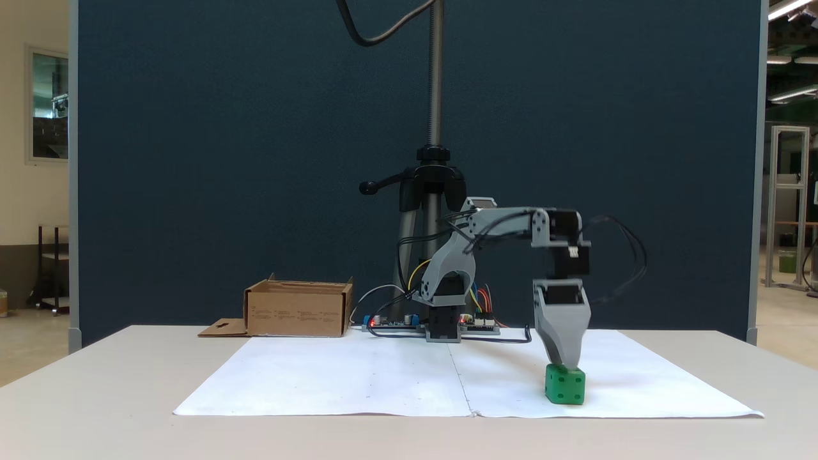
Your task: Grasp a green dice and put it in the bin.
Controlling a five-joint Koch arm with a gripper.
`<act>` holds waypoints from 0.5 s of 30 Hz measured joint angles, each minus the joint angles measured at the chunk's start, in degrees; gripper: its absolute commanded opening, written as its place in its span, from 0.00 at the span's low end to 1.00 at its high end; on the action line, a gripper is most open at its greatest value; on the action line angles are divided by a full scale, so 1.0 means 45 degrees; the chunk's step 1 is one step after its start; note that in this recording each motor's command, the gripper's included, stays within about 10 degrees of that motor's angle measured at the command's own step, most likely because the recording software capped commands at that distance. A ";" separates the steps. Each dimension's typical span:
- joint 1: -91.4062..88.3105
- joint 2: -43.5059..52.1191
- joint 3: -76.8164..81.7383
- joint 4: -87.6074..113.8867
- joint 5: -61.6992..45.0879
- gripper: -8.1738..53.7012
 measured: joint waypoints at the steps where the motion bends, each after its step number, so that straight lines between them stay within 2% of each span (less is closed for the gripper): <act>1: 0.0000 -0.0098 0.0000 -0.0078 0.0000 0.81; 15: 0.0000 -0.0586 0.0000 -0.0586 0.0000 0.80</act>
